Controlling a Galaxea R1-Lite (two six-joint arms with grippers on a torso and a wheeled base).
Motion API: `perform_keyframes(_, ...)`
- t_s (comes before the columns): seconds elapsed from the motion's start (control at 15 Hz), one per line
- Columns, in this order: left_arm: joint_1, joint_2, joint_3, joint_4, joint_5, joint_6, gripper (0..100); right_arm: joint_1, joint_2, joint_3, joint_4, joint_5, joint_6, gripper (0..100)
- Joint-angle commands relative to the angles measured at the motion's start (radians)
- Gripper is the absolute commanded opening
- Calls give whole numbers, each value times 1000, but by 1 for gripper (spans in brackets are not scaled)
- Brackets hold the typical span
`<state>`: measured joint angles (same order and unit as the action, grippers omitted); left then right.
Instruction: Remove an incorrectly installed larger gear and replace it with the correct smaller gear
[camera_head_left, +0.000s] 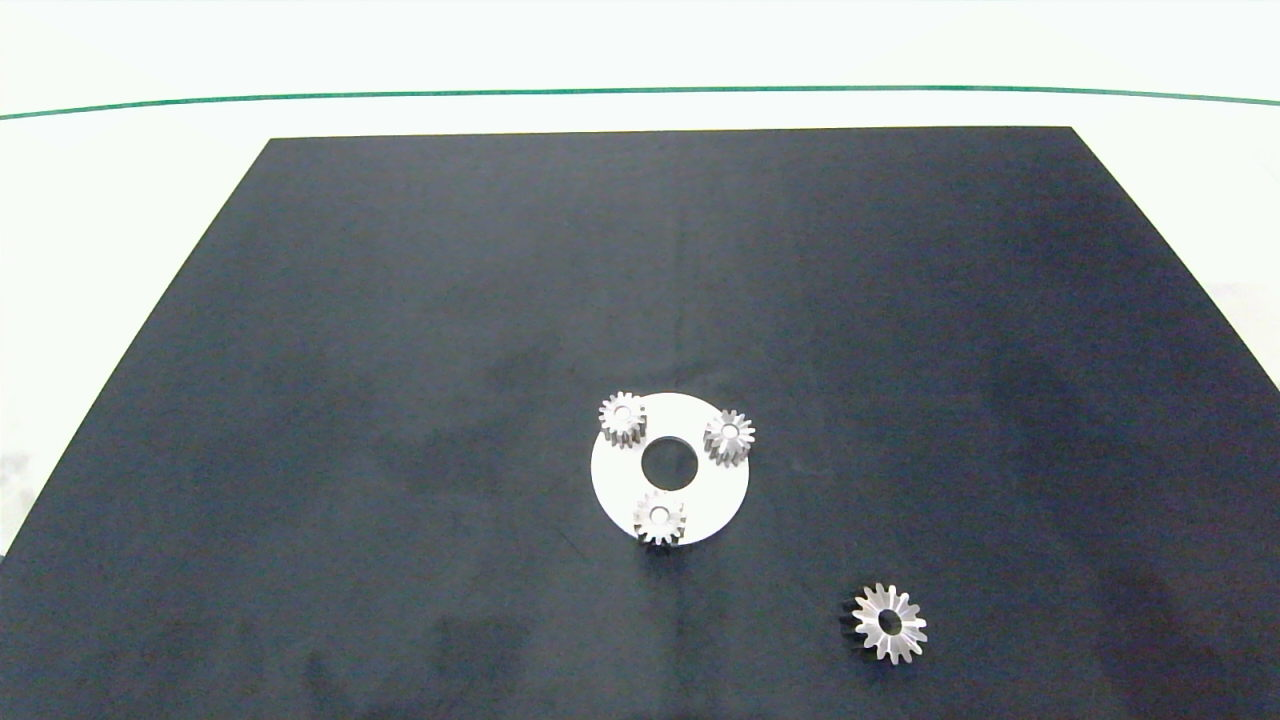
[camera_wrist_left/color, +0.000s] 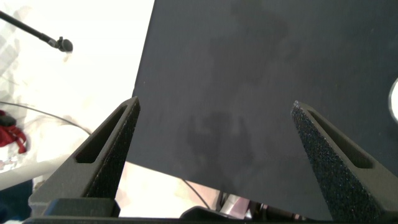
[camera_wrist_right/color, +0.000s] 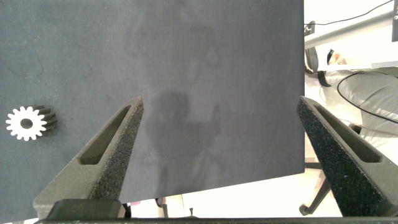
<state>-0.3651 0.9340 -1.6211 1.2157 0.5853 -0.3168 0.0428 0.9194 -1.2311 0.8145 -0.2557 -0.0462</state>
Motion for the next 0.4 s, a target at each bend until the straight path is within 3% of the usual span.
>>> perform_keyframes(0.07,0,2,21,7,4,-2,100,0,1,1,5,0,0,100)
perform_keyframes(0.4,0,2,30,7,2,-2,100,2,1,4,5,0,-1,100)
